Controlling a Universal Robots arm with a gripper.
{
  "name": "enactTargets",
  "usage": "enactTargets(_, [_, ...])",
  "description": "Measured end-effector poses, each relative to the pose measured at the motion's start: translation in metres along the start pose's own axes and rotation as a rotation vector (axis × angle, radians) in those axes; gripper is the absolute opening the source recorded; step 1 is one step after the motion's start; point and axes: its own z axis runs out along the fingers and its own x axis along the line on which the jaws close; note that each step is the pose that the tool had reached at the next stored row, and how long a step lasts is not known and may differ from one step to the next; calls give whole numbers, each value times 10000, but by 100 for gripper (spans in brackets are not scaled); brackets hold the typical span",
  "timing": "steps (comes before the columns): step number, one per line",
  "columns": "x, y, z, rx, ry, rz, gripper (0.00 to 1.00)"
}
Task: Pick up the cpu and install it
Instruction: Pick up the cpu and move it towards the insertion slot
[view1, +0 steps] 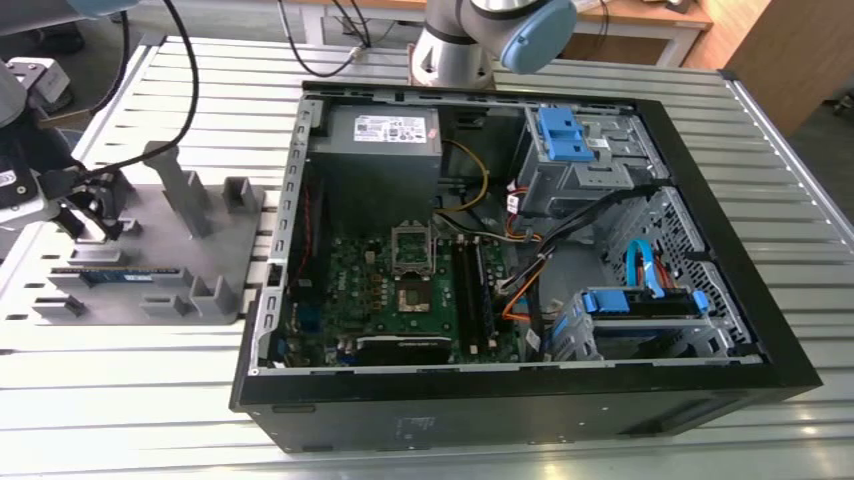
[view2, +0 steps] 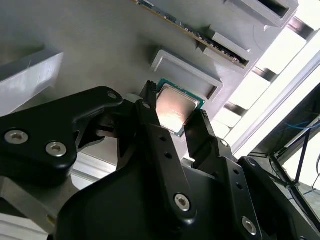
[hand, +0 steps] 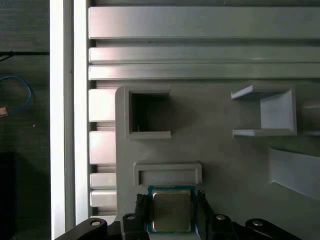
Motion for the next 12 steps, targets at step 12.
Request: enactTargets(12, [-3,3,-93,-1,-1,0,47])
